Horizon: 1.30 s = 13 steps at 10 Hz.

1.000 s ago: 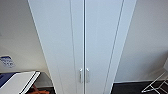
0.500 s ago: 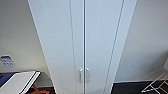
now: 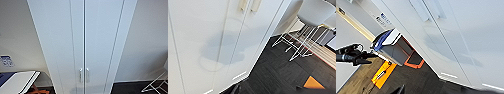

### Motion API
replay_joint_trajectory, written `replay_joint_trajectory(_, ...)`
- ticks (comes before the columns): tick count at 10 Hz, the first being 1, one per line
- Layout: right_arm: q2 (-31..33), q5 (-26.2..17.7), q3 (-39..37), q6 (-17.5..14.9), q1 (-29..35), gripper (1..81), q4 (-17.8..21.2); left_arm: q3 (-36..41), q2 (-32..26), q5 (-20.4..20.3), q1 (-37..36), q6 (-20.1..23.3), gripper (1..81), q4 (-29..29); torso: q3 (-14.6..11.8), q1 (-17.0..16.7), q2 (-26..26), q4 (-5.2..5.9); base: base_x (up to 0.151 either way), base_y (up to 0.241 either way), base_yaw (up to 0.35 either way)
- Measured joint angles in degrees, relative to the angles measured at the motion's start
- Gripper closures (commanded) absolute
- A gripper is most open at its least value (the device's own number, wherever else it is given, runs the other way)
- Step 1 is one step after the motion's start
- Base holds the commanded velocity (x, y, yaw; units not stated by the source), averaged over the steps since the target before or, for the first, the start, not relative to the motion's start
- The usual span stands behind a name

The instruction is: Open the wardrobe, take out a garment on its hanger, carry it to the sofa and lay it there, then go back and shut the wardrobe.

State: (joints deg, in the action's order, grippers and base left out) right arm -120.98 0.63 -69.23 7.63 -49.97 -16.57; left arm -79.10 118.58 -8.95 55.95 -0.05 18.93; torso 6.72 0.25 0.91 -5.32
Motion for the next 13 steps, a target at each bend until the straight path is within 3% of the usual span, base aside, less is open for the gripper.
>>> replay_joint_trajectory(4, -4.92, -7.63, 0.35, 2.36, 11.80, 1.0, -0.13, 1.44, 0.00, 6.58, -10.12, -0.09, 1.0, -1.33, 0.06, 0.07, -0.07, 0.00, 0.000, 0.000, 0.000)
replay_joint_trajectory(7, -11.50, -11.65, -1.77, 3.77, 16.65, 1.0, -0.16, 1.46, 1.93, 10.59, -17.04, -0.24, 1.0, -4.00, 0.11, 0.11, -0.13, 0.00, 0.000, 0.000, 0.000)
replay_joint_trajectory(13, -23.20, -15.15, -13.26, 5.53, 24.42, 1.0, -0.24, -4.57, 10.17, 15.03, -24.65, -2.95, 1.0, -5.88, 0.19, 0.22, -0.20, 0.00, 0.000, 0.000, 0.000)
